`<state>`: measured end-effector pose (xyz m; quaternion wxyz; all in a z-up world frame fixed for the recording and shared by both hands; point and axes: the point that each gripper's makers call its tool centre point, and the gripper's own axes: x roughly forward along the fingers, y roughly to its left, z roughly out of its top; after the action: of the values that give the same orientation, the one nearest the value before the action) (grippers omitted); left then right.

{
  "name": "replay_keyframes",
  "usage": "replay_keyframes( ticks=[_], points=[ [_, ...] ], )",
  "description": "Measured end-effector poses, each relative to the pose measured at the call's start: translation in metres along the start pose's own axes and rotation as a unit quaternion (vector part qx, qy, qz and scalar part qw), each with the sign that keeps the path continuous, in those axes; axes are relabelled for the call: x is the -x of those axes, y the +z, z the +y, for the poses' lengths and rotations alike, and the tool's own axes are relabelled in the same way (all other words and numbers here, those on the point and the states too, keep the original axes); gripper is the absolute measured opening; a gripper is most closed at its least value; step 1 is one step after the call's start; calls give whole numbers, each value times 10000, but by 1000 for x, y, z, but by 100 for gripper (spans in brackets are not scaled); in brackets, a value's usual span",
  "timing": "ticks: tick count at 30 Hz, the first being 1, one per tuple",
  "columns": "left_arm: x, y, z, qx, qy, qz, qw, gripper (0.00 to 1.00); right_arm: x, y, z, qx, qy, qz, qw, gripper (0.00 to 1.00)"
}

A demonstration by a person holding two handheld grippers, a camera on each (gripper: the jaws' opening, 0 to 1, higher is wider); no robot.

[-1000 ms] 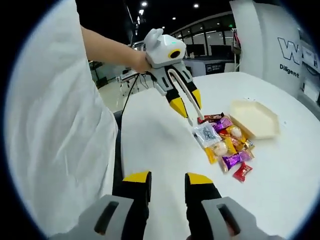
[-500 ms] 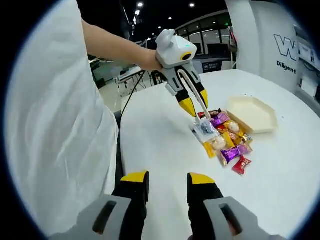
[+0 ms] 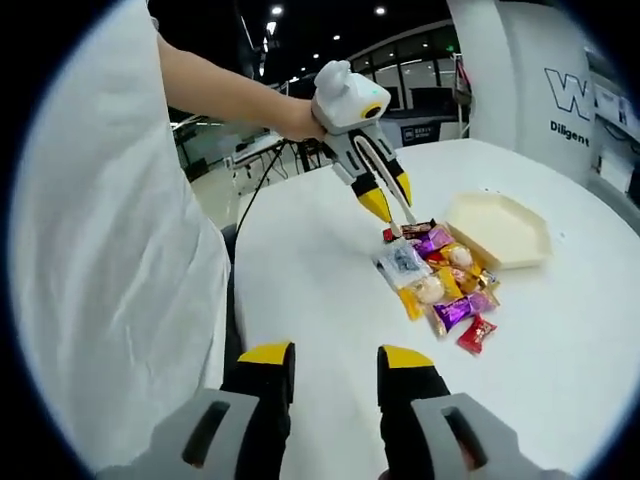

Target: Place the target food into the container with the food tongs after gripping and lifting it, then release it inside without dropping or visibly crushing the food.

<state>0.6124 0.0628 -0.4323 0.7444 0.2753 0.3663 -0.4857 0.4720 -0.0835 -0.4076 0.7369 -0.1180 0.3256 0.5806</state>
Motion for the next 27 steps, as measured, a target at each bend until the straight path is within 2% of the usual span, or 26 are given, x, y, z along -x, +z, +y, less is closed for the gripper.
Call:
replay_keyframes(
  ticks=[6, 15, 25, 27],
  points=[
    [3, -6, 14, 330, 163, 64, 9993, 22, -1, 0, -5, -32, -46, 29, 10000, 29],
    [2, -12, 21, 611, 283, 142, 9976, 22, 1, 1, -17, -50, -290, 82, 9995, 33],
    [5, -20, 31, 908, 467, 233, 9945, 22, 5, 9, -38, -176, -805, -75, 9966, 49],
    [6, -22, 31, 1020, 499, 243, 9932, 22, 6, 13, -43, -213, -930, -156, 9953, 55]
  ],
)
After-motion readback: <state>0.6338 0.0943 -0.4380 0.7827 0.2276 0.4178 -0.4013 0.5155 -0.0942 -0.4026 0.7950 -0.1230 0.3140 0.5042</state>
